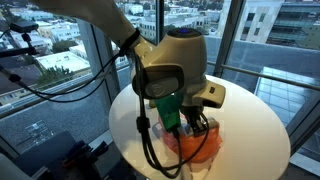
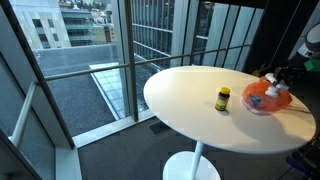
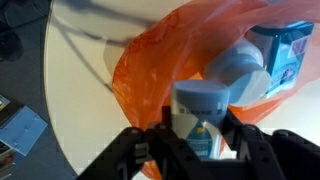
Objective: Pick up the white bottle from the table and put it in the orange plastic bag.
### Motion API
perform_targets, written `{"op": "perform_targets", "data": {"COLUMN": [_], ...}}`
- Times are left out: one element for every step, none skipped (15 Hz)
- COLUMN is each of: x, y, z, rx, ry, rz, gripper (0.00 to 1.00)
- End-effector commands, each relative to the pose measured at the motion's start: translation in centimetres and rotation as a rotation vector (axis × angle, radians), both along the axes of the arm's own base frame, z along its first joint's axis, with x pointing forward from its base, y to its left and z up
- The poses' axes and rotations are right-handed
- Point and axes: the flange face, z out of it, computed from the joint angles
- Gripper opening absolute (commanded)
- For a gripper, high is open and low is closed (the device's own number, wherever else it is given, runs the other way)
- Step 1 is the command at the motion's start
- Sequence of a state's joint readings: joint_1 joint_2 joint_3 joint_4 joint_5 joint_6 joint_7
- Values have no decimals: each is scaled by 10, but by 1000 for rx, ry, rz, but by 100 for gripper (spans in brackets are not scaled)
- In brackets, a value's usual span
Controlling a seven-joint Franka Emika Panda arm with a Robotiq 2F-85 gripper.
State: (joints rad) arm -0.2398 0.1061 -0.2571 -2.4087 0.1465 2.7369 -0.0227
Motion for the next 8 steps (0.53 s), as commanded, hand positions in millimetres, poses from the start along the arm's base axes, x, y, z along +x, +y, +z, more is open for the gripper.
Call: {"op": "perform_targets", "data": {"x": [1, 1, 2, 2, 3, 3, 4, 4], "y": [-1, 1, 2, 4, 6, 8, 11, 13], "z": [-4, -5, -6, -8, -9, -10, -11, -12], "rx": [-30, -34, -39, -44, -47, -50, -51, -54], "ry": [4, 8, 12, 16, 20, 25, 30, 35], "rz": [12, 21, 29, 39, 47, 57, 69, 80], "gripper": [26, 26, 26, 26, 26, 26, 26, 26]}}
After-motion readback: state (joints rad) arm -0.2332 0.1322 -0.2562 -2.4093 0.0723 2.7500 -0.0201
